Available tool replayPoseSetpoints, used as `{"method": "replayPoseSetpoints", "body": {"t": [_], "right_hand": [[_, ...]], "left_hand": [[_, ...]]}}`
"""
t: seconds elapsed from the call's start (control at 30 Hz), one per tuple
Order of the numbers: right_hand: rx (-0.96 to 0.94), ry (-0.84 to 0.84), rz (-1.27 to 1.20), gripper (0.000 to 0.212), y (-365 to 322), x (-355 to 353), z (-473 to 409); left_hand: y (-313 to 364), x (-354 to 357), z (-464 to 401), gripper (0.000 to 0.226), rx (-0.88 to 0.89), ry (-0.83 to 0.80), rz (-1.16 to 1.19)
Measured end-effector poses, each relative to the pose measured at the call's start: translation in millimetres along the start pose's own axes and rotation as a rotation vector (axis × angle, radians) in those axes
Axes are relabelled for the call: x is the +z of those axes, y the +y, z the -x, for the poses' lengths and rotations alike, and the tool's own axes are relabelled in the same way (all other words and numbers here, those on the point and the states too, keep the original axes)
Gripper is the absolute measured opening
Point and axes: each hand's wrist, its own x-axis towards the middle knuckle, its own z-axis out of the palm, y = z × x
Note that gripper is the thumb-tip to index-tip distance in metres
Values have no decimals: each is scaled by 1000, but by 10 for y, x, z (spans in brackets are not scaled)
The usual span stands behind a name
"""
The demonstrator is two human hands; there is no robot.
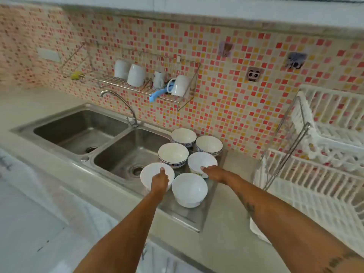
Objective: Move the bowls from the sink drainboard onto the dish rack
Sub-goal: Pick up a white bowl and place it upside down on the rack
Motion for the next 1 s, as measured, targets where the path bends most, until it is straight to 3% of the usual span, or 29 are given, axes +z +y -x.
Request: {"method": "replayPoseSetpoints", "body": {"t": [0.27, 0.47, 0.6, 1.0], "right_hand": [[-32, 94, -380, 48, 241, 367, -61], [-2, 137, -604, 45, 296, 555, -110], [44, 173, -750, 44, 290, 675, -192], [188, 251, -870, 44, 327, 821, -202]], "left_hand": [[-665, 139, 106, 77, 88, 80, 70], [-674, 340, 337, 43, 82, 136, 197], [-696, 490, 361, 38, 94, 186, 312], [-742, 719, 327, 41, 30, 156, 358]]}}
